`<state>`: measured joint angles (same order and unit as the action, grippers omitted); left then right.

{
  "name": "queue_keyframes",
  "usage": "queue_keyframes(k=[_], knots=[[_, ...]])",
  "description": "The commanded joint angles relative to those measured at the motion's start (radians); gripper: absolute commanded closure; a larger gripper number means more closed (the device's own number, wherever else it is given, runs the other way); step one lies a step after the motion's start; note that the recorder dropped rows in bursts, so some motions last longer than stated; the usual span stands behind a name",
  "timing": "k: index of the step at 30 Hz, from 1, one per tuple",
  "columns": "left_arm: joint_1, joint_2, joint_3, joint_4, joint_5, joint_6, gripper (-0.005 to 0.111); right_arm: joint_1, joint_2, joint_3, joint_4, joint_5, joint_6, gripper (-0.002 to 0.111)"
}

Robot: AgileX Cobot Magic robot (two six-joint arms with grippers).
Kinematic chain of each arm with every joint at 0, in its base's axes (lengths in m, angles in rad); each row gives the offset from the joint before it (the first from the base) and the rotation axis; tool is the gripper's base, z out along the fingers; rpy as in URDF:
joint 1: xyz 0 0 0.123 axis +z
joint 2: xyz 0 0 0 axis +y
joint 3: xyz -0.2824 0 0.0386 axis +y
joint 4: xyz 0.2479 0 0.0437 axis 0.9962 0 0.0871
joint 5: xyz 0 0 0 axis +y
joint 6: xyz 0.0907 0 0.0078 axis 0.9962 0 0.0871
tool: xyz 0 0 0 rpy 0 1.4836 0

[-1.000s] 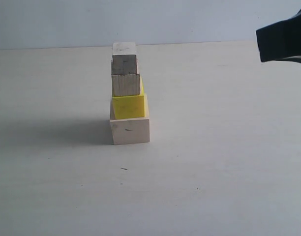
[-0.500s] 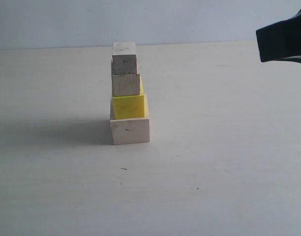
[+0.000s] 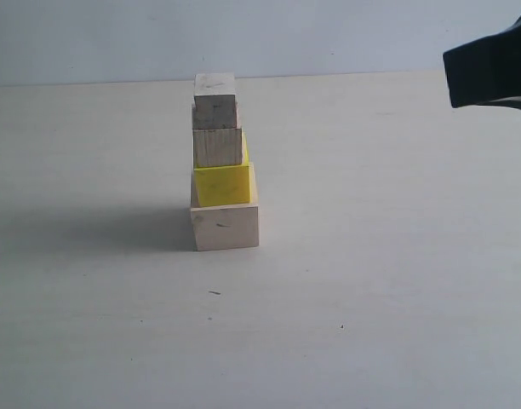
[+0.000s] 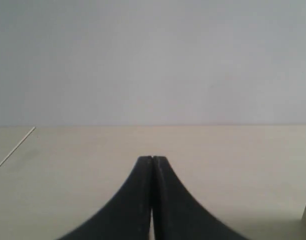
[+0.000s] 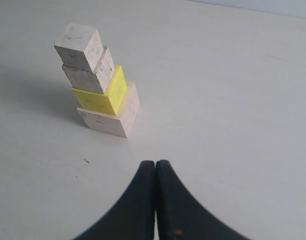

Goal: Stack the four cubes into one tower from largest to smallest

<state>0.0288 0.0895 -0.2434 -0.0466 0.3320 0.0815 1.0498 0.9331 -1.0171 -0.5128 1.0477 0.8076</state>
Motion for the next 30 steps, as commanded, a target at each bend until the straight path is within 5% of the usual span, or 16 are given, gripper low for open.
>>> queue_keyframes(k=[1,13,30], knots=[[-0.011,-0.019,0.048,-0.012,-0.012,0.031,0.106,0.003,-0.001,0.004,-0.007,-0.003,0.005,0.108],[-0.018,-0.089,0.243,-0.008,0.028,0.031,0.106,0.003,-0.001,0.004,-0.007,-0.003,0.005,0.108],[-0.018,-0.089,0.243,0.010,0.027,0.042,0.106,0.003,-0.001,0.004,-0.007,-0.003,0.005,0.108]])
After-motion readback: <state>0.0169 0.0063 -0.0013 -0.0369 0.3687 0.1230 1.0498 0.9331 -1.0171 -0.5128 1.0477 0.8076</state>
